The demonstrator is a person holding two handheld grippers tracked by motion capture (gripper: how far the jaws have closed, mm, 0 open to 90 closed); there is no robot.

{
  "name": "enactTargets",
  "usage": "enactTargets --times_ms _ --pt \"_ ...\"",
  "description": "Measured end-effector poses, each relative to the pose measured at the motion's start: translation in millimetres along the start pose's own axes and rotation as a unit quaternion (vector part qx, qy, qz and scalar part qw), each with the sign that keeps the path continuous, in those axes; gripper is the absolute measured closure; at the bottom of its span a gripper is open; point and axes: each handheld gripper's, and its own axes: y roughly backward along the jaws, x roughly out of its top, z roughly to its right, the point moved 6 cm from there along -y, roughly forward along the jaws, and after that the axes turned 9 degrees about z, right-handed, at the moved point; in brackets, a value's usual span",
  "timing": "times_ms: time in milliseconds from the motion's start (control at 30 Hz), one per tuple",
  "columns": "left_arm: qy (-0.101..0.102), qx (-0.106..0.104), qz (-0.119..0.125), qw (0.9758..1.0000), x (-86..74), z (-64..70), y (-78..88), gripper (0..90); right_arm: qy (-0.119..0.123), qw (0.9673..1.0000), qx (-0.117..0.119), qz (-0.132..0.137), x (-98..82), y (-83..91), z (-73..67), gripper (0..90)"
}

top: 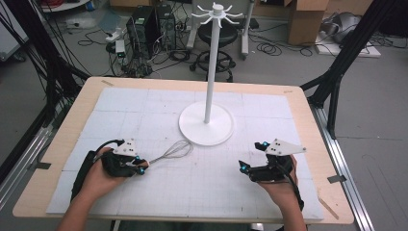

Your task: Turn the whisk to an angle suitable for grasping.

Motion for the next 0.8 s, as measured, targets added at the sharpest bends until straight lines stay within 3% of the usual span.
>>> enactTargets --times_ms 333,700,800 --pt "-0.018 -0.065 0.000 0.9977 25.1 21.0 -47.5 72.7 -0.001 1.0000 -0.005 0.009 3.6 6.5 3.1 11.4" --pt "-0.045 -0.094 -0.007 0.9945 54.6 37.6 -81.9 72.7 0.003 0.9999 -0.005 0.012 5.7 8.8 2.6 11.4" --pt "-0.062 -0.100 -0.010 0.9930 64.4 41.9 -93.5 72.7 0.005 0.9999 -0.003 0.014 7.6 8.9 1.2 11.4"
